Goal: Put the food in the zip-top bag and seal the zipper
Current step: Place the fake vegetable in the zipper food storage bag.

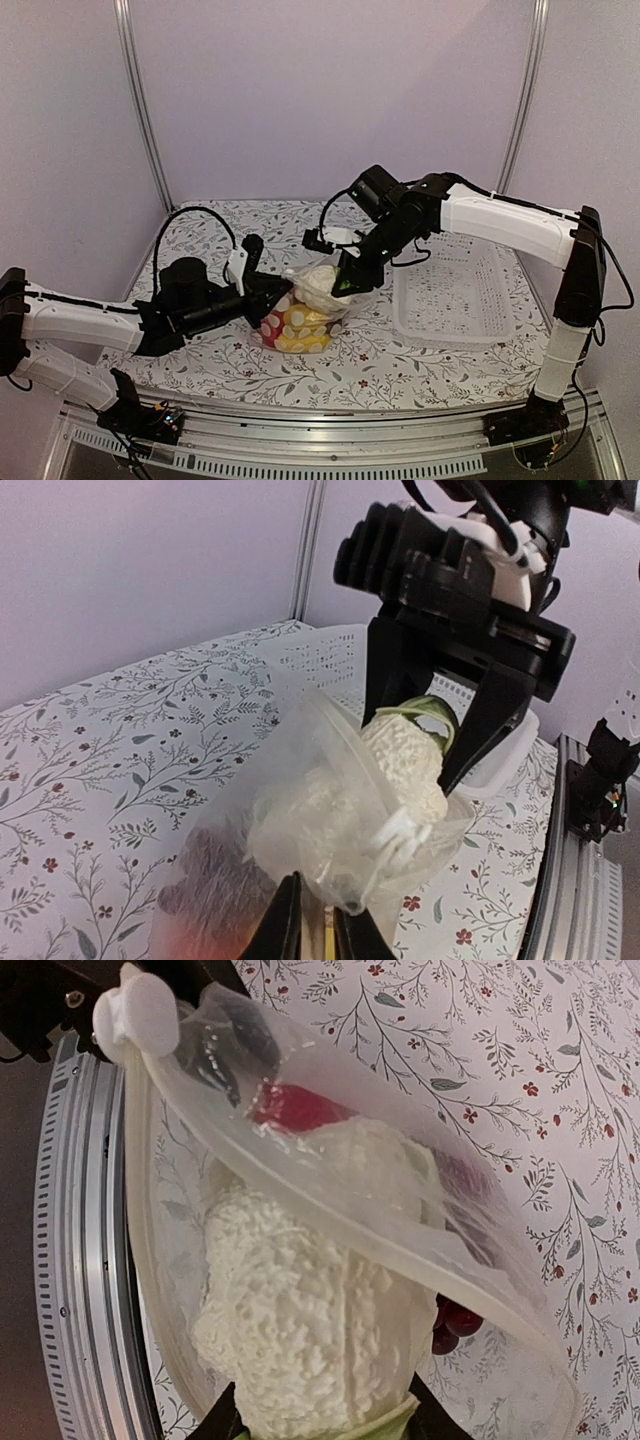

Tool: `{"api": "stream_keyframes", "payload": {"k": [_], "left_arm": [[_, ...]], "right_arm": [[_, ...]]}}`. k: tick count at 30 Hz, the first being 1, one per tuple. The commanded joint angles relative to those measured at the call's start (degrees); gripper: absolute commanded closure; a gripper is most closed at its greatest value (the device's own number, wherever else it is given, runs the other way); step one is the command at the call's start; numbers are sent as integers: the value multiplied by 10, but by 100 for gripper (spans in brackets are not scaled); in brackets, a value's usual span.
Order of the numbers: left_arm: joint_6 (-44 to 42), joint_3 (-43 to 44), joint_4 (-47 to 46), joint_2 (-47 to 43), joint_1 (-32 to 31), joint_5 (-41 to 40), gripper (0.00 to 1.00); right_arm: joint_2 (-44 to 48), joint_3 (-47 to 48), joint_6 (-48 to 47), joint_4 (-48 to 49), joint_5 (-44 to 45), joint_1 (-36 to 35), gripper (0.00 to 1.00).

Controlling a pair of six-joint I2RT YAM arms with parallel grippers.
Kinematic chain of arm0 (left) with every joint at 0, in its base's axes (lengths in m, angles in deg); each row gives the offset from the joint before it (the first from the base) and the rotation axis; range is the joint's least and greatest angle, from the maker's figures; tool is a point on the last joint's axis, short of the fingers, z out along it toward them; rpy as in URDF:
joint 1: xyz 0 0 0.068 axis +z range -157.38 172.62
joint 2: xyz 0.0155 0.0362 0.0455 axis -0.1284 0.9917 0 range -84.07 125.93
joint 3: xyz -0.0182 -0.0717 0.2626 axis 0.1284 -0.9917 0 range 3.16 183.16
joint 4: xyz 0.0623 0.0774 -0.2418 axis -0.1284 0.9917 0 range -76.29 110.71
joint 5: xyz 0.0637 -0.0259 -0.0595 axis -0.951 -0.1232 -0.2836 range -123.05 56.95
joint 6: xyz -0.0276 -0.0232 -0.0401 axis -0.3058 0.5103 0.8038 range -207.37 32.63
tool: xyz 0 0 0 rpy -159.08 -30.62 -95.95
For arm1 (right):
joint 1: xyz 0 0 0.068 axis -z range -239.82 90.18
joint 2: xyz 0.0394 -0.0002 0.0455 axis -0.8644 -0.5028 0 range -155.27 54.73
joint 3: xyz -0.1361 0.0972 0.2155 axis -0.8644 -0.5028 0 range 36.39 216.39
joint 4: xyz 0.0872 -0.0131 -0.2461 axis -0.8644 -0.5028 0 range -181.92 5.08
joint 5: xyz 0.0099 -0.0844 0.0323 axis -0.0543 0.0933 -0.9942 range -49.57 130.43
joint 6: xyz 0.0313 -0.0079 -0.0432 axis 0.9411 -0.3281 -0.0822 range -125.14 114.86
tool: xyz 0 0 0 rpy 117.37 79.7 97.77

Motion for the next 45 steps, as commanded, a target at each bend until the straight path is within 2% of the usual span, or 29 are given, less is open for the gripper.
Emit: {"api": "stream_keyframes", "payload": {"k": [1, 5, 12, 18, 22, 31, 40, 42, 45], "left_arm": [[-6, -9, -1, -26, -7, -1, 86], [-8, -12, 9, -43, -6, -8, 77], [-11, -14, 12, -54, -6, -2, 74], [-17, -1, 37, -58, -6, 1, 67], [-25, 0, 37, -58, -6, -9, 71], [-46, 16, 48, -50, -6, -13, 99], [-42, 14, 46, -61, -6, -18, 100], [-40, 6, 40, -69, -6, -18, 100], [-37, -14, 25, -82, -6, -51, 100]], "right_arm": [[-9, 19, 1, -4, -1, -3, 62], [-8, 19, 1, -4, -6, -4, 62], [-7, 19, 2, -9, -5, -4, 62], [-3, 17, 0, -9, -5, -4, 61], [-7, 19, 1, -9, -7, -4, 61], [-27, 22, -7, -6, -8, -19, 60], [-67, 38, 31, 30, 11, -28, 56], [-78, 44, 32, 22, 16, -31, 50], [-63, 44, 23, 3, 0, -31, 33]]}}
